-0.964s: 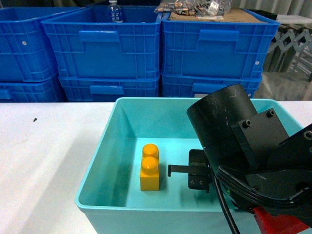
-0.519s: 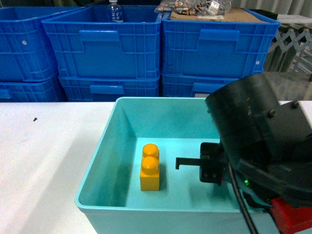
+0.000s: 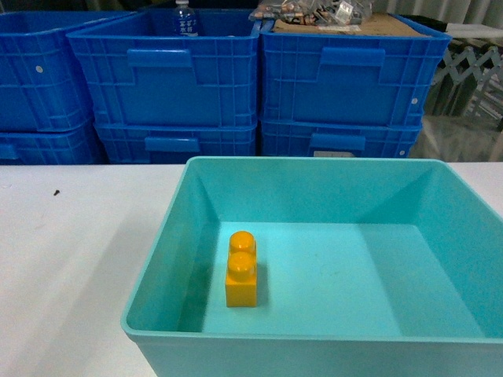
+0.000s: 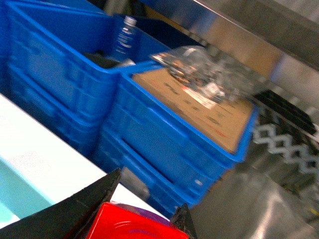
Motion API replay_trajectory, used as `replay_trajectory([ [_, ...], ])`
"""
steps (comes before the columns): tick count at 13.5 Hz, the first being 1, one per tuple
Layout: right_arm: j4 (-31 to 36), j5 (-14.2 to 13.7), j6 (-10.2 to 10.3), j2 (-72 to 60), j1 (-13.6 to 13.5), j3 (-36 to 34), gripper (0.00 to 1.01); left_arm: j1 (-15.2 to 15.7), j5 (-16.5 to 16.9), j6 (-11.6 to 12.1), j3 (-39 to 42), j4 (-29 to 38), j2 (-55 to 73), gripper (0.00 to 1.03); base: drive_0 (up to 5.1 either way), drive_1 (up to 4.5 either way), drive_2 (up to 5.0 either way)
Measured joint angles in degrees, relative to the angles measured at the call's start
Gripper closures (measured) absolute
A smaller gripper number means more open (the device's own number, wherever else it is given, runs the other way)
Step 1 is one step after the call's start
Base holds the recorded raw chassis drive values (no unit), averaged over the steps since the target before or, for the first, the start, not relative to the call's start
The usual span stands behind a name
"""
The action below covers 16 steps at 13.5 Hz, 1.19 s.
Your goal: Pick red block from blue box to shelf
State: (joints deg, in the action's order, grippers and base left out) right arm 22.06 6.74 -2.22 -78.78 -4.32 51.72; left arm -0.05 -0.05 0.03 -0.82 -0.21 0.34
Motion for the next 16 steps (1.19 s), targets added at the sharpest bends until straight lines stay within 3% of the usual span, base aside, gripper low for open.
replay_trajectory([
  [1,0.11,0.98,-0.48,0.57,6.8,-0.42,0.72,-0.02,0.0,0.0,0.0,0.0,0.0,0.05,0.0,0.0,0.0],
  [2,0.5,0.72,-0.87,2.45,11.39,-2.71,0.72,0.0,0.0,0.0,0.0,0.0,0.0,0.05,0.0,0.0,0.0],
  [3,0.81,-0.15,-0.83,6.36,12.17,-5.57,0.72,0.0,0.0,0.0,0.0,0.0,0.0,0.05,0.0,0.0,0.0],
  [5,1.22,-1.75,-0.83,15.17,7.3,-11.13,0.72,0.0,0.0,0.0,0.0,0.0,0.0,0.05,0.0,0.0,0.0],
  [7,1.14,-7.39,-0.31,20.7,2.78,-17.64,0.72,0.0,0.0,0.0,0.0,0.0,0.0,0.05,0.0,0.0,0.0],
  [8,1.16,-11.37,0.5,24.24,2.32,-21.18,0.72,0.0,0.02,0.0,0.0,-0.02,0.0,0.05,0.0,0.0,0.0],
  [9,1.97,-13.51,1.49,27.04,2.73,-23.34,0.72,0.0,0.0,0.0,0.0,0.0,0.0,0.05,0.0,0.0,0.0],
  [11,1.44,-12.98,4.74,31.82,6.27,-26.43,0.72,0.0,0.0,0.0,0.0,-0.02,0.0,0.05,0.0,0.0,0.0],
  [13,-1.14,-8.52,7.74,38.34,10.99,-31.63,0.72,0.0,0.0,0.0,0.0,0.0,0.0,0.05,0.0,0.0,0.0],
  [14,-3.78,-7.15,8.0,42.4,10.54,-34.01,0.72,0.0,0.0,-0.02,0.0,-0.02,0.0,0.05,0.0,0.0,0.0],
  [16,-11.89,-6.67,8.09,53.33,6.27,-38.23,0.72,0.0,0.0,0.0,0.0,0.0,0.0,0.05,0.0,0.0,0.0],
])
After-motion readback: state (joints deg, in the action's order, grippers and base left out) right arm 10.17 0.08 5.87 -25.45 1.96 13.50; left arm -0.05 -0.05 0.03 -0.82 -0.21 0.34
